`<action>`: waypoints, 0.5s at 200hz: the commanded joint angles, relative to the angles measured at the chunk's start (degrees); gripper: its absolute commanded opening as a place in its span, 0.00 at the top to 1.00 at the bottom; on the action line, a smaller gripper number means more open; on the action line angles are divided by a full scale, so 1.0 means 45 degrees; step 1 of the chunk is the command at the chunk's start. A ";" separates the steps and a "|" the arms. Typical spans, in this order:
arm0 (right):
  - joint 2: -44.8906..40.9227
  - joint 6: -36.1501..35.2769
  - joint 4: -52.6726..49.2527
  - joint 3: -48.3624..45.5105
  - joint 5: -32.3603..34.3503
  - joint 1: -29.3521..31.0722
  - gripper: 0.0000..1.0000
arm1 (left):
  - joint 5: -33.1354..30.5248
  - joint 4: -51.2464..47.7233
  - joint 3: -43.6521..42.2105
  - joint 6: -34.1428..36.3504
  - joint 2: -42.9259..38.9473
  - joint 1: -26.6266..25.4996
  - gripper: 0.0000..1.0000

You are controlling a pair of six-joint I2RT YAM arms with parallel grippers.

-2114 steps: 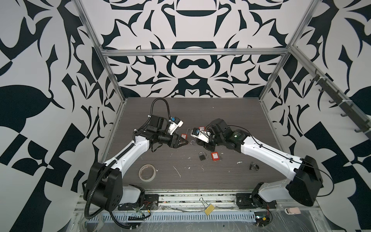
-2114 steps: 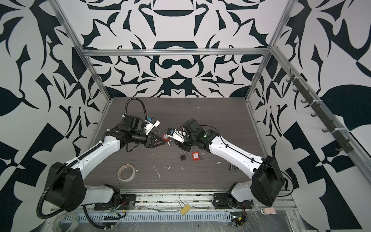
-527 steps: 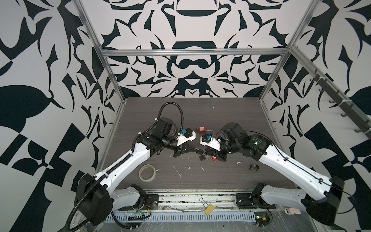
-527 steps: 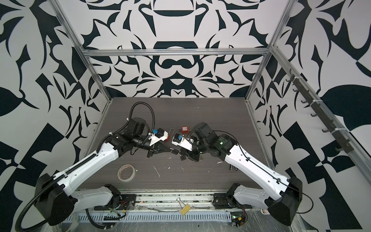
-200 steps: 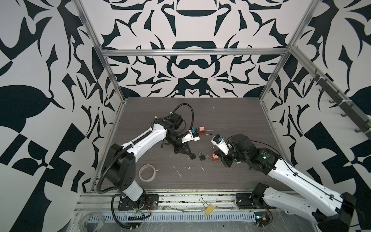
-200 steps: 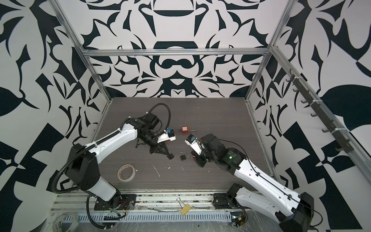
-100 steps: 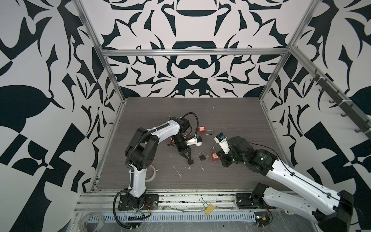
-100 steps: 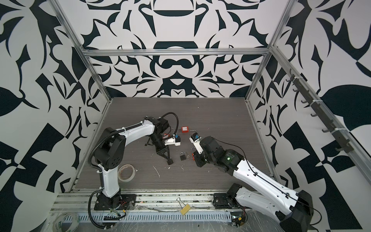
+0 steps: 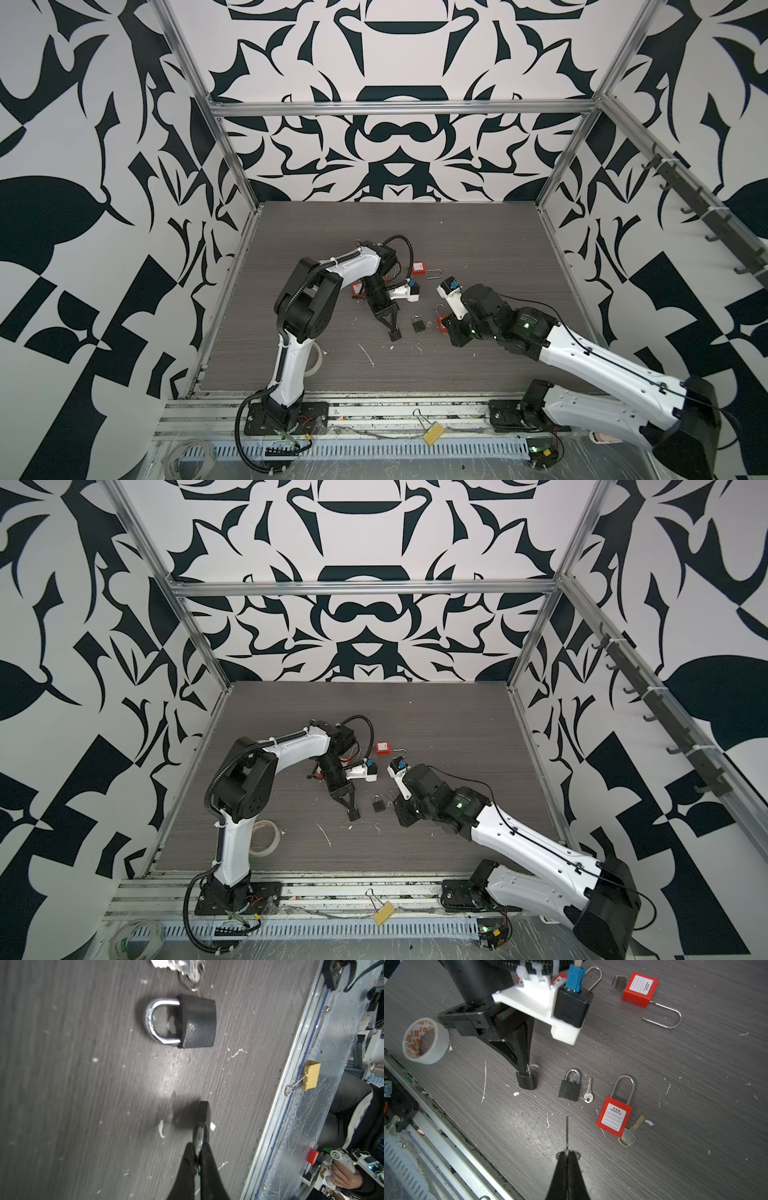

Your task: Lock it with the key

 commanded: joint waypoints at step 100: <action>0.0804 0.2345 0.0029 0.0600 0.0314 0.0347 1.00 | -0.0470 0.0705 0.1428 -0.0318 -0.0209 0.0008 0.48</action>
